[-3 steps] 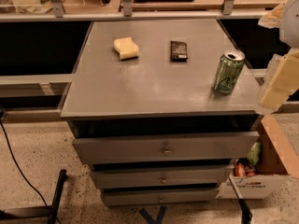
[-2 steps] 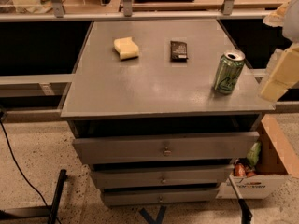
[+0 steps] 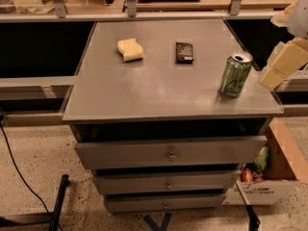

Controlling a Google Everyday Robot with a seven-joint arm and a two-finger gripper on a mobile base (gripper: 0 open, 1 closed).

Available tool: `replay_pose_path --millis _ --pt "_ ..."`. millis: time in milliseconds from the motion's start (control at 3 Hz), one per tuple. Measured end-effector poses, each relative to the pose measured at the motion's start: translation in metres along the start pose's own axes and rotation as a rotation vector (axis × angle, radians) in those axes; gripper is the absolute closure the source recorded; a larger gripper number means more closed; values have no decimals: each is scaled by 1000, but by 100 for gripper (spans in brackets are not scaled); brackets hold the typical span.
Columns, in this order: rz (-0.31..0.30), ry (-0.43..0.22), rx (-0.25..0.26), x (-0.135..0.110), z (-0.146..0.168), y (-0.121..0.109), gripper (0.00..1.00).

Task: Knock green can over

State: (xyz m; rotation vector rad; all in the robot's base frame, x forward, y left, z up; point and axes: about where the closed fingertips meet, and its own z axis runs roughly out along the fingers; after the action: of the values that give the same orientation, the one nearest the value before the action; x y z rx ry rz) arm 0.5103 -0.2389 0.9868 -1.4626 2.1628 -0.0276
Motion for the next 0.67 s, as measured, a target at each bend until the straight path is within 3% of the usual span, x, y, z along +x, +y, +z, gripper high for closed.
replay_pose_path --millis 667 --pt "86 -117 5 17 32 -31 0"
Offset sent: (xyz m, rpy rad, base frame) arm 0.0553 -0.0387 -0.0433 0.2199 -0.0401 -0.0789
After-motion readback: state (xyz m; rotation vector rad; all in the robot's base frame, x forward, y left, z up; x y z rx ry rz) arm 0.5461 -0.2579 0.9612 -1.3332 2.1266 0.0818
